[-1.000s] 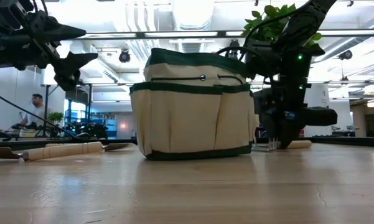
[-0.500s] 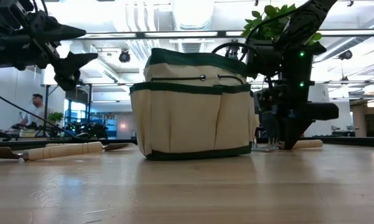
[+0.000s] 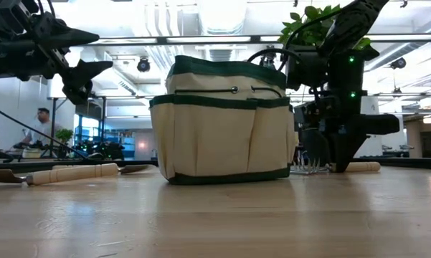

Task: Pick & Place Garden tools in Gardening bag
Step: Put the right brown hand rake into the green gardening bag

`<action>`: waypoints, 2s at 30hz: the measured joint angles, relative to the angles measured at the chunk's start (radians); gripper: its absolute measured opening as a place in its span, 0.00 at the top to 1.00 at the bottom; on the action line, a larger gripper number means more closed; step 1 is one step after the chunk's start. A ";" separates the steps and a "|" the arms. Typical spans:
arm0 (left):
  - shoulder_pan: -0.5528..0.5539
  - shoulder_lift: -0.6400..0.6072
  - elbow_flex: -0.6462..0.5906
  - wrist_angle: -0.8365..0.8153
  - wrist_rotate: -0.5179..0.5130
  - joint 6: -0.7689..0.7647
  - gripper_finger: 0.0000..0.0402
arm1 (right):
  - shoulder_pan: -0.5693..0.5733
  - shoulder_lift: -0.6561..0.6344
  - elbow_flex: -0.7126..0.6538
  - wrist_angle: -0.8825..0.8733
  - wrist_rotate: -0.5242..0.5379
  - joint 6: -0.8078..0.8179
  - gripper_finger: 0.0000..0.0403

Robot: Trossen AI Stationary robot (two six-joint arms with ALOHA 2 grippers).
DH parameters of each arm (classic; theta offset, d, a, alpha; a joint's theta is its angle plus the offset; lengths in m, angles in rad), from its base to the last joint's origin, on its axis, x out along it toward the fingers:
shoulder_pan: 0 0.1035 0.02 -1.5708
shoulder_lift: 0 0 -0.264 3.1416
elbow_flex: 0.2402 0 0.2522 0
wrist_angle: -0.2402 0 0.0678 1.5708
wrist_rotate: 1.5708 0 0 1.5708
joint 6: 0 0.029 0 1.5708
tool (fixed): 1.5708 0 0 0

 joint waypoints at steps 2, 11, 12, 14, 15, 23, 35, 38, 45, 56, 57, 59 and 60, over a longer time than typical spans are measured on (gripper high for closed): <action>0.000 0.000 0.000 0.000 0.000 0.000 0.39 | 0.000 -0.001 0.000 -0.002 0.001 -0.001 0.87; 0.000 0.000 0.000 0.000 0.000 0.000 0.39 | 0.000 -0.016 -0.001 0.000 0.011 -0.005 0.88; 0.000 0.000 0.000 0.000 0.000 0.000 0.39 | 0.000 -0.022 -0.002 -0.002 0.011 -0.005 0.88; 0.000 0.000 0.000 0.000 0.000 0.000 0.39 | 0.000 -0.036 -0.005 -0.016 0.011 -0.006 0.88; 0.000 0.000 0.000 0.000 0.000 0.000 0.39 | 0.000 -0.045 -0.006 -0.016 0.012 -0.006 0.88; 0.000 0.000 0.000 0.000 0.000 0.000 0.39 | 0.000 -0.120 -0.003 -0.009 0.020 -0.003 0.88; 0.000 0.000 0.000 0.000 0.000 0.000 0.39 | -0.001 -0.276 -0.001 -0.056 0.105 0.014 0.88; 0.000 0.000 0.000 0.000 0.000 0.000 0.39 | -0.001 -0.325 -0.001 -0.055 0.104 0.029 0.88; 0.000 0.000 0.000 0.000 0.000 0.000 0.39 | -0.001 -0.432 0.000 -0.055 0.104 0.058 0.88; 0.000 0.000 0.000 0.000 0.000 0.000 0.39 | -0.001 -0.551 0.001 -0.048 0.103 0.082 0.88; 0.000 0.000 0.000 0.000 0.000 0.000 0.39 | -0.001 -0.558 0.001 -0.043 0.103 0.084 0.88; 0.000 0.000 0.000 0.000 0.000 0.000 0.39 | -0.001 -0.573 0.001 -0.032 0.103 0.085 0.88; 0.000 0.000 0.000 0.000 0.000 0.000 0.39 | -0.001 -0.579 0.001 -0.025 0.103 0.085 0.88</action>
